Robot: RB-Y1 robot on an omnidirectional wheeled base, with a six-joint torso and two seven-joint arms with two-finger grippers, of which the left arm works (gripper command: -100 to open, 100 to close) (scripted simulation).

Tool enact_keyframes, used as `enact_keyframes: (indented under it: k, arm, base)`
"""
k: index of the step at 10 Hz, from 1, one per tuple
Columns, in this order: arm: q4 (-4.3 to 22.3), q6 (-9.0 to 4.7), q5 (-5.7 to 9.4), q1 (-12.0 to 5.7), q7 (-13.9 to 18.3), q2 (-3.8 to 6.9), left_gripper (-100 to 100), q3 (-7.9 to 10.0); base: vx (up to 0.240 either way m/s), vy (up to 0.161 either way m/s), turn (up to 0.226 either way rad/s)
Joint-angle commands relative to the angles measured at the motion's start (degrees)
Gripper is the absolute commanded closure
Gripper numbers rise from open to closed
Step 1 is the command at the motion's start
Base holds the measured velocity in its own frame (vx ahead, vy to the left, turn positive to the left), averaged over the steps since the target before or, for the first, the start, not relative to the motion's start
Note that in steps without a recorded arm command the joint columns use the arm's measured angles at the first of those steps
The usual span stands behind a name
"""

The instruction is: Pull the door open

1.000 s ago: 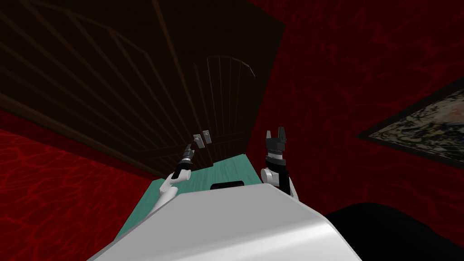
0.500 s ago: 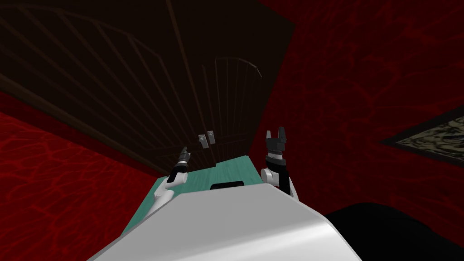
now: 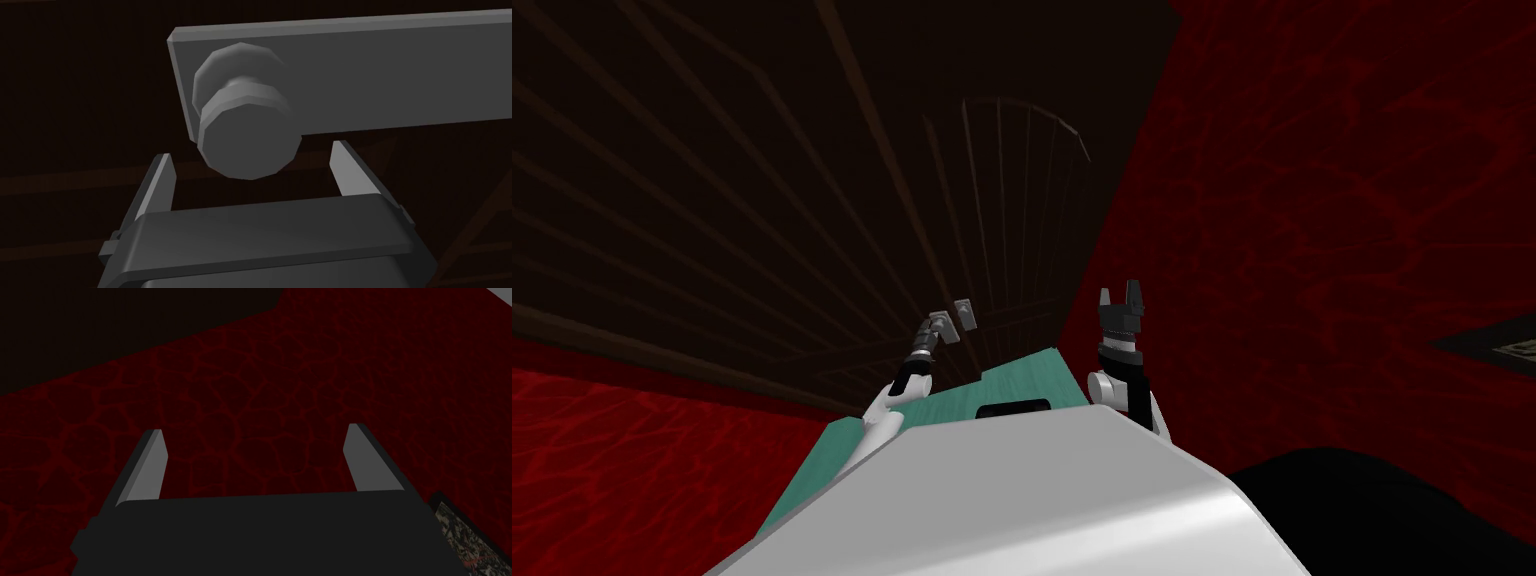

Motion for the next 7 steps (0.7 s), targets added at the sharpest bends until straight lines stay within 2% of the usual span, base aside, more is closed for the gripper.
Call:
enact_keyframes:
  k: [1,2,7]
  arm:
    - [0.0,0.00,0.00,0.00,0.0,0.00,-100,0.00]
    - [0.0,0.00,0.00,0.00,0.0,0.00,100,0.00]
    - [0.0,0.00,0.00,0.00,0.0,0.00,100,0.00]
  base:
    - [0.104,-0.054,-0.037]
    - [-0.011,0.008,0.038]
    - [-0.020,0.007,-0.008]
